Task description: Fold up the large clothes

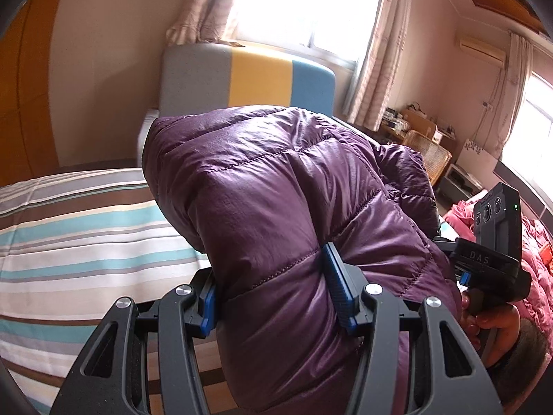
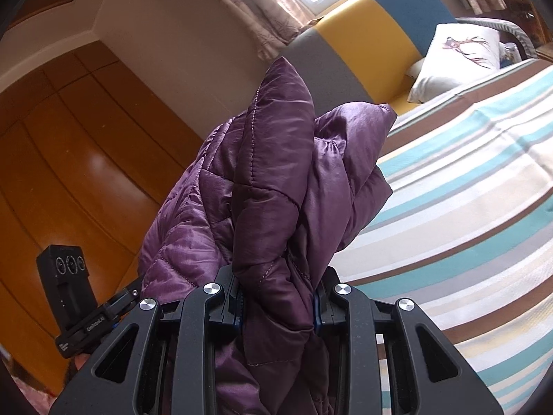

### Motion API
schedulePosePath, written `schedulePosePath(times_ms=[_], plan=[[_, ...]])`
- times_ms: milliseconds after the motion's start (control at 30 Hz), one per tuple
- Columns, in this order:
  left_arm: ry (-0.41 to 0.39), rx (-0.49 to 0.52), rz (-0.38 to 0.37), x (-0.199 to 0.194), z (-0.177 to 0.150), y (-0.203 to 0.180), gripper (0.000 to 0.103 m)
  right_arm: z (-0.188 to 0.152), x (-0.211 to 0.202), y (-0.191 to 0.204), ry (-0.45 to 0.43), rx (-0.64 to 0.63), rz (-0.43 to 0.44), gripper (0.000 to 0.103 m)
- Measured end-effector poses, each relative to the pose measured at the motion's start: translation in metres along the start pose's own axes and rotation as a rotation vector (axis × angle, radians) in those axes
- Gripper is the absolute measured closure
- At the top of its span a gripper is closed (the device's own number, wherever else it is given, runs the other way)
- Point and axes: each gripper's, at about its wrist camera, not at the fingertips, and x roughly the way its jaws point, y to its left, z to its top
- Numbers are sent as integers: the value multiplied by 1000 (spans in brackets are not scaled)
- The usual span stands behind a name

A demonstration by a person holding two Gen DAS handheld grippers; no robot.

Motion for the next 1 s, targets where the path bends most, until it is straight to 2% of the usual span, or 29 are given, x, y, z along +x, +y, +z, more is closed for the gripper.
schedulePosePath(times_ms=[267, 500, 733, 900, 1000], plan=[[-48, -53, 64, -39, -14, 49, 50, 2, 40, 39, 45, -53, 45, 75], [-62, -113, 124, -59, -26, 98, 50, 0, 93, 63, 108, -84, 75, 75], [-44, -198, 185, -48, -43, 151, 50, 0, 156, 71, 188, -97, 67, 75], [3, -257, 216, -22, -58, 184, 50, 1, 202, 62, 240, -91, 16, 75], [15, -286, 232, -6, -69, 194, 44, -3, 214, 59, 231, -90, -12, 74]])
